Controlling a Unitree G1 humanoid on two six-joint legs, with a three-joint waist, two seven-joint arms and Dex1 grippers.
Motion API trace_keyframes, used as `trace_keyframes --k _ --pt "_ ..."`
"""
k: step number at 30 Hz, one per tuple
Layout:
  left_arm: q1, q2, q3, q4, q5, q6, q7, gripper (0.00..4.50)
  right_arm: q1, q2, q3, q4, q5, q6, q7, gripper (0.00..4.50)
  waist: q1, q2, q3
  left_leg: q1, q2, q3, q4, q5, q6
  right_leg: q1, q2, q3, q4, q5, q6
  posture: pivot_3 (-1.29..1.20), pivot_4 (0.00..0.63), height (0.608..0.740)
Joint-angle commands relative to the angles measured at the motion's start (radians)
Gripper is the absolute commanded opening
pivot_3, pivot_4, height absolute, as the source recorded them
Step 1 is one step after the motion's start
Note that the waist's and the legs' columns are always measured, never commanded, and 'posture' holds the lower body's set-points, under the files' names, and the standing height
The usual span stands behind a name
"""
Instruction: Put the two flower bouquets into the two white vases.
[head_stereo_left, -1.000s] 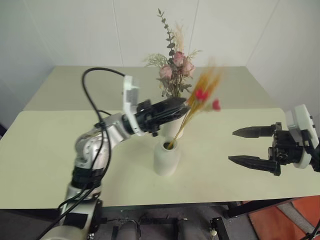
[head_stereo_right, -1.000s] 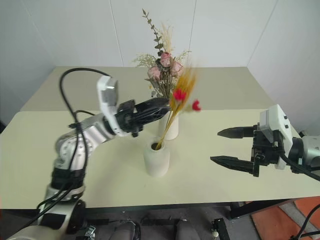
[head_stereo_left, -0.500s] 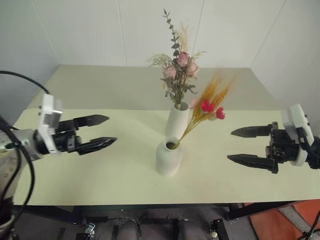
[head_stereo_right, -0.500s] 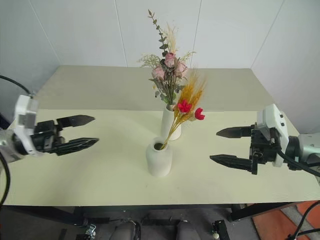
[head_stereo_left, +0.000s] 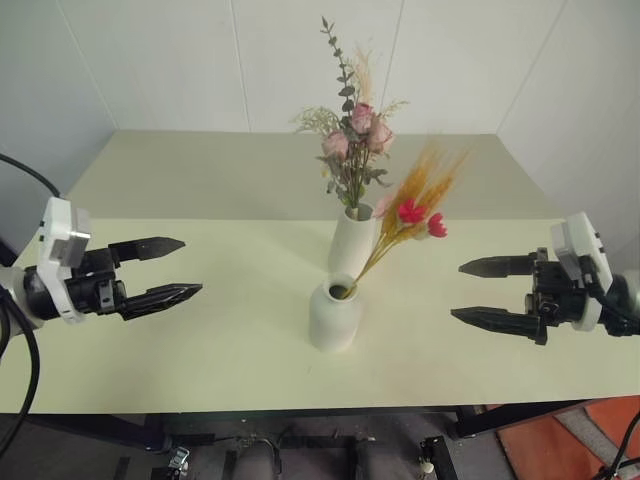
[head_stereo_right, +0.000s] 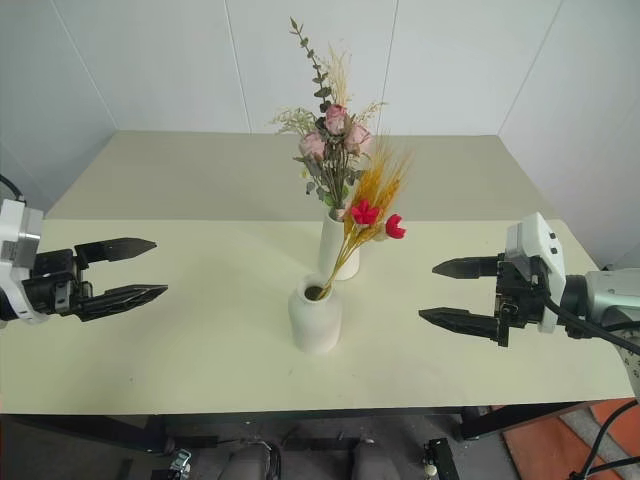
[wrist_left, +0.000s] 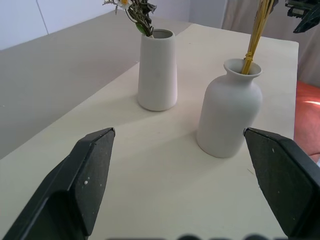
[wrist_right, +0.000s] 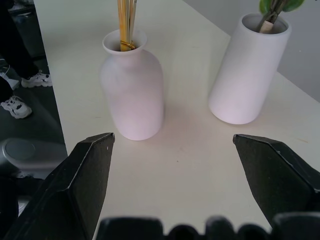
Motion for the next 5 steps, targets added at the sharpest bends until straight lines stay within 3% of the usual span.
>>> trace_keyframes --k 1,5 --pt "0.010 -0.008 0.037 -0.046 -0.025 0.002 0.025 4.48 -0.022 -0.006 -0.028 -0.004 -0.001 -0.014 -0.006 4.50 0.000 0.000 0.000 0.000 0.000 0.000 0.000 0.000 0.000 0.000 0.000 0.000 0.000 0.000 0.000 0.00 0.150 0.740" --pt "0.022 -0.039 0.034 -0.076 -0.042 0.005 0.070 4.48 -0.020 -0.006 -0.036 -0.011 0.004 -0.005 -0.013 4.50 0.000 0.000 0.000 0.000 0.000 0.000 0.000 0.000 0.000 0.000 0.000 0.000 0.000 0.000 0.000 0.00 0.150 0.740"
